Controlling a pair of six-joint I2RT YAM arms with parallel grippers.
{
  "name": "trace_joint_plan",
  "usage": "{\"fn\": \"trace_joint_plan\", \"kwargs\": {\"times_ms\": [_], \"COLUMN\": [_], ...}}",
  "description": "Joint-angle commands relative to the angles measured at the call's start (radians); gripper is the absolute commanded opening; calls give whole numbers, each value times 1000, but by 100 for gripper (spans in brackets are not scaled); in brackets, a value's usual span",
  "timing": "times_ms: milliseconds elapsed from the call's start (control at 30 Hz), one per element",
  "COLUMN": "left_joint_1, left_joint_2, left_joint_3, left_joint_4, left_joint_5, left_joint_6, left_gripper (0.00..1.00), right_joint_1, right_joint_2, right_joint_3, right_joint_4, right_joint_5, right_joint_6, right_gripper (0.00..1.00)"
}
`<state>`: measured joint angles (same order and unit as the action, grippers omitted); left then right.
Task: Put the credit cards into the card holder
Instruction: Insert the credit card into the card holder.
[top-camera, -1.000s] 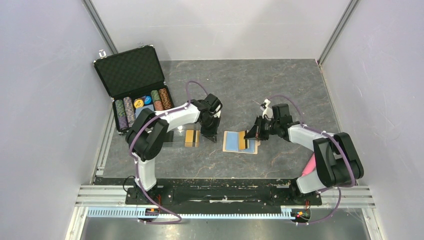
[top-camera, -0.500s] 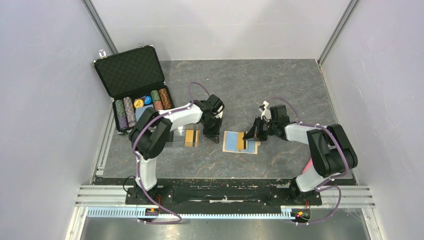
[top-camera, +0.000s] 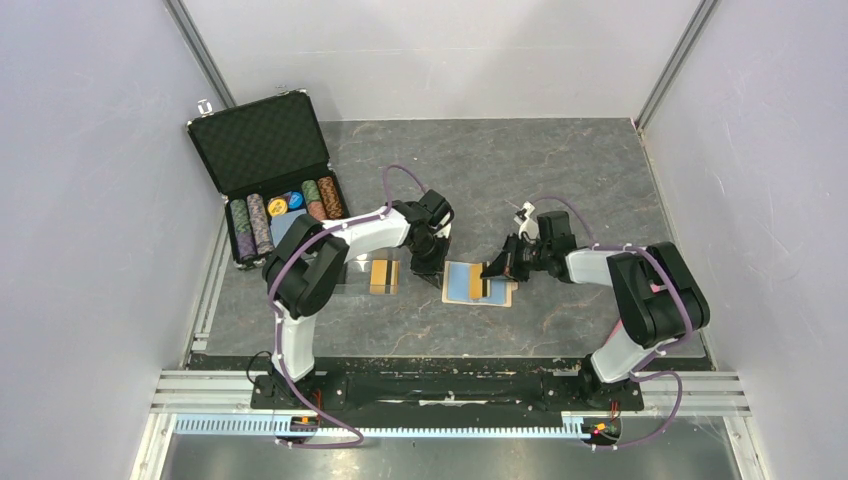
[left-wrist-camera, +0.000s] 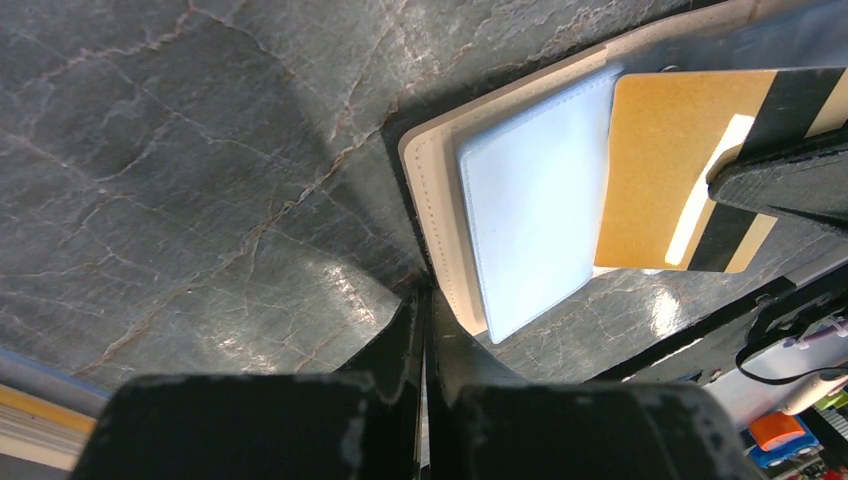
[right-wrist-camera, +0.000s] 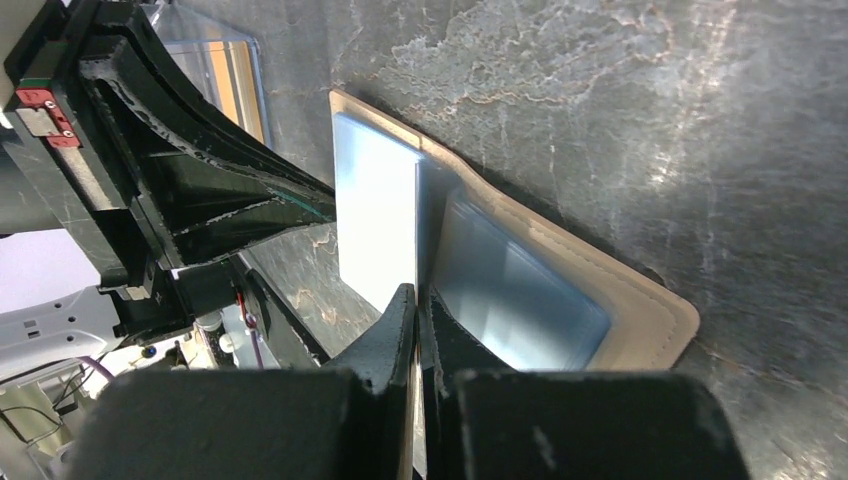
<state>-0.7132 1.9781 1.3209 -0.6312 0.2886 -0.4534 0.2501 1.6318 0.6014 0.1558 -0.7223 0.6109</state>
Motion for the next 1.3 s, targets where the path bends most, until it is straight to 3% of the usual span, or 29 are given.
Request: {"fn": "trace_joint_plan", "kwargs": {"times_ms": [0, 500, 933, 1267], "left_joint_1": [-12, -17, -17, -17], "left_joint_2": [30, 42, 47, 49], "left_joint_3": [29, 41, 43, 41], "left_joint_4": [4, -16, -28, -28], "left_joint_5": [-5, -9, -16, -16], "left_joint_6": [-38, -37, -32, -31], "left_gripper": [2, 2, 2, 2], "right_joint_1": [19, 35, 21, 2], "right_joint_2": [15, 73, -99, -115], "right_joint_3": [-12, -48, -13, -24], "right_joint_4": [86, 197, 18, -49], "right_joint_5": [-24, -67, 83, 102], "right_joint_6": [13, 77, -15, -19], "right_gripper": [0, 0, 0, 0]}}
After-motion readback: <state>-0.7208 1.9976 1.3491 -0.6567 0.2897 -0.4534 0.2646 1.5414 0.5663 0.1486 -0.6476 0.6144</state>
